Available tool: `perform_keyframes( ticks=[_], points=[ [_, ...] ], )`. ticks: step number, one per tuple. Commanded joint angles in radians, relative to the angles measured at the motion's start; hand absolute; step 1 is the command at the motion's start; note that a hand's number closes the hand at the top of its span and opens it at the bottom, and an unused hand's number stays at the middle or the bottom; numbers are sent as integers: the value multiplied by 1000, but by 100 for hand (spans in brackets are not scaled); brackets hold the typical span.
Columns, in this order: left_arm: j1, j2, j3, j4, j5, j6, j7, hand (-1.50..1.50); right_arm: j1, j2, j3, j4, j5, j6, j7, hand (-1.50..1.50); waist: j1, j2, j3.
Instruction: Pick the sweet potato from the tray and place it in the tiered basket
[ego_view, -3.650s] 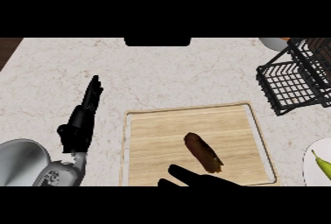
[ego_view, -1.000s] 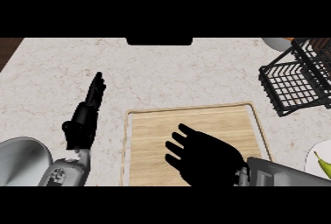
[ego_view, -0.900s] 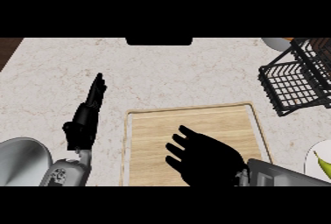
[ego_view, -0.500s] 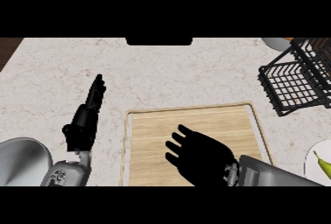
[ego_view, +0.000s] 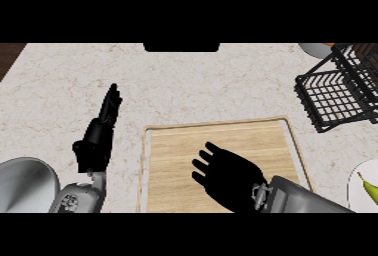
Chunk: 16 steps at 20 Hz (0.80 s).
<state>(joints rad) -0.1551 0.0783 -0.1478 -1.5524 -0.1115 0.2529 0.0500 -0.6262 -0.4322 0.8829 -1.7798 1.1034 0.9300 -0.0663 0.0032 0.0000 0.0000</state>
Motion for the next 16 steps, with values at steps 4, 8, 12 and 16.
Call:
perform_keyframes(
  ticks=[4,8,12,16],
  points=[
    [78,15,-2,-108,-3,-32,55,0,43,30,-33,-14,64,31,-53,-150,3,-2,0],
    [-2,11,52,29,14,-59,-34,0,75,79,-7,60,142,-27,-62,-150,-1,0,0],
    [41,-1,19,-45,-23,-41,13,0,124,84,-13,131,168,-101,-87,-150,1,0,0],
    [-10,-2,56,20,-16,-46,4,0,186,5,-65,8,158,-87,-142,-150,-8,-1,0]
  ],
)
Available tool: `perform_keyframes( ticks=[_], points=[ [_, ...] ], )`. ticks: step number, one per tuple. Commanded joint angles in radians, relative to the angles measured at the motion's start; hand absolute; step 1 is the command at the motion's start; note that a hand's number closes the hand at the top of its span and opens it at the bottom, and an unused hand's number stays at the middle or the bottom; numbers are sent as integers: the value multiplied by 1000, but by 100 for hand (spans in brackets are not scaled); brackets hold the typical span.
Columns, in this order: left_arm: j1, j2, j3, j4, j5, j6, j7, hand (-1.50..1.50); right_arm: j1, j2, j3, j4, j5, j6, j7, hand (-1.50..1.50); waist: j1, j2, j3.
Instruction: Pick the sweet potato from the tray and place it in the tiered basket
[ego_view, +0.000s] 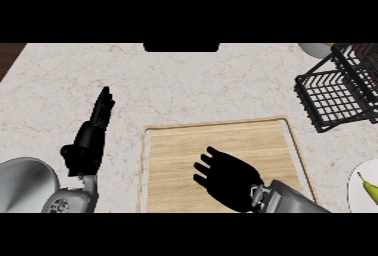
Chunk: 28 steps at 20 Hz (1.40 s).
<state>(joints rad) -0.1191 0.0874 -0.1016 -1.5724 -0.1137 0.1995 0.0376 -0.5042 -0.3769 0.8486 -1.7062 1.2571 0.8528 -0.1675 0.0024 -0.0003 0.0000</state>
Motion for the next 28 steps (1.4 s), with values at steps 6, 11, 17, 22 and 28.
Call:
perform_keyframes(
  ticks=[6,11,17,22,28],
  points=[
    [-21,-4,25,37,5,-28,-20,0,41,-2,-45,65,82,-208,-116,150,0,1,0],
    [23,-49,-32,-31,-42,14,15,0,20,11,-20,119,166,-348,-179,150,4,0,0],
    [7,-8,49,-5,-16,22,6,0,258,-52,-385,168,85,-319,155,150,-94,-3,3],
    [24,-4,25,-43,-29,12,33,0,402,-61,-620,129,28,-407,291,150,-59,-7,2],
    [36,-40,-12,-22,-44,15,-14,0,513,-90,-766,-196,-27,-353,368,150,-29,-6,-1]
  ],
)
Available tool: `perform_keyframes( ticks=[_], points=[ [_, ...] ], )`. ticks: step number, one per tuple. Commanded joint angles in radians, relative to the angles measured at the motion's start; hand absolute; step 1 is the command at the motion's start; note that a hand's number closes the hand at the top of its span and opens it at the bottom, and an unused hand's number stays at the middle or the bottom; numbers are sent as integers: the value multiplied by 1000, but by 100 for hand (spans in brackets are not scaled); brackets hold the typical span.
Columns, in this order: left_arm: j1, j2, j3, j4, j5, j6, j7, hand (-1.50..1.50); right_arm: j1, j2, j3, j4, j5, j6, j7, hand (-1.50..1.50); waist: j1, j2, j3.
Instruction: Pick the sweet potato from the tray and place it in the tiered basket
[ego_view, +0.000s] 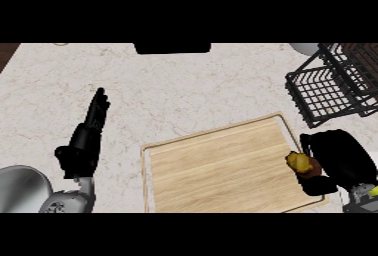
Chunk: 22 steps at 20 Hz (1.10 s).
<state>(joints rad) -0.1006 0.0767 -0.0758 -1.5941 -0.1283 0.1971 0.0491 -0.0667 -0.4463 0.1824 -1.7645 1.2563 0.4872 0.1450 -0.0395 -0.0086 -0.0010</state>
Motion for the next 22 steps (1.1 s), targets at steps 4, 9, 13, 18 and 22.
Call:
perform_keyframes(
  ticks=[4,9,13,18,22],
  points=[
    [-49,-29,-18,46,-26,15,0,0,25,-42,-244,-288,-109,135,82,150,19,5,0],
    [-13,-18,-24,14,-17,-7,11,0,-76,-13,-379,-509,-230,328,182,150,28,4,0],
    [-25,-15,-5,13,-17,3,17,0,-184,-67,-628,-580,-435,528,185,150,22,1,0],
    [-17,-14,-2,21,-17,-5,-4,0,-453,-156,-777,-396,-562,654,263,150,35,5,-1],
    [-69,-4,7,12,-4,-26,37,0,-608,-49,-761,-280,-620,633,391,150,45,5,-1]
  ],
)
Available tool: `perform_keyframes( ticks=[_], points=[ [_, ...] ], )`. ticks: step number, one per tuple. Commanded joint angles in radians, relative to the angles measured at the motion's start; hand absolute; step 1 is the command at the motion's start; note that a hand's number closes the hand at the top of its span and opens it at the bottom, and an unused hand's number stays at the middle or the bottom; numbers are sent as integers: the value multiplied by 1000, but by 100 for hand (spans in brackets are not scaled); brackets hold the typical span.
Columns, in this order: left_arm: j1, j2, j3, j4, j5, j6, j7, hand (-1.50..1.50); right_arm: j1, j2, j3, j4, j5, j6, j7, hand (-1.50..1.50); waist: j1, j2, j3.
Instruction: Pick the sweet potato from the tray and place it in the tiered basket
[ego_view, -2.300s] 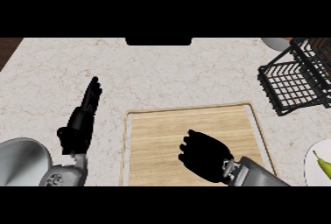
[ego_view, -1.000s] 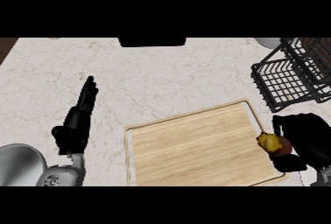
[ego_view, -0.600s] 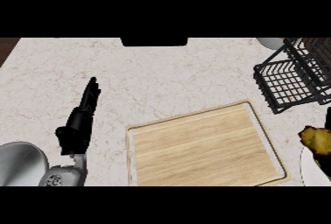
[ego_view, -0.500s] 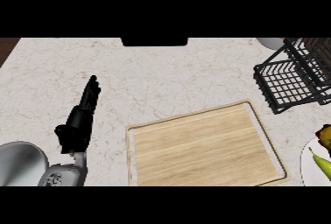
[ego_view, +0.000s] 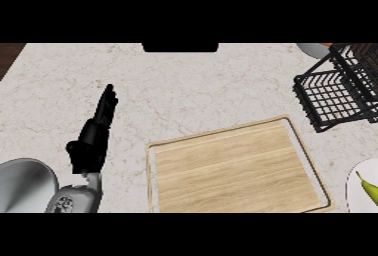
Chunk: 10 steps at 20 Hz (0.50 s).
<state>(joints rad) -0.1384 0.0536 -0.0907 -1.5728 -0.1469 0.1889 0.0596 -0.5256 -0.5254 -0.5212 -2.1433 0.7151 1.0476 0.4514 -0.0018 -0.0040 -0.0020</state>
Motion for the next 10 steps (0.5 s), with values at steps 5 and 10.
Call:
perform_keyframes(
  ticks=[5,10],
  points=[
    [-3,-4,7,15,6,-15,-15,0,-246,-24,-1,226,-94,32,161,150,7,4,1],
    [26,-26,-22,-7,-21,0,-21,0,-221,-117,14,391,-47,-124,38,150,9,5,2]
  ],
)
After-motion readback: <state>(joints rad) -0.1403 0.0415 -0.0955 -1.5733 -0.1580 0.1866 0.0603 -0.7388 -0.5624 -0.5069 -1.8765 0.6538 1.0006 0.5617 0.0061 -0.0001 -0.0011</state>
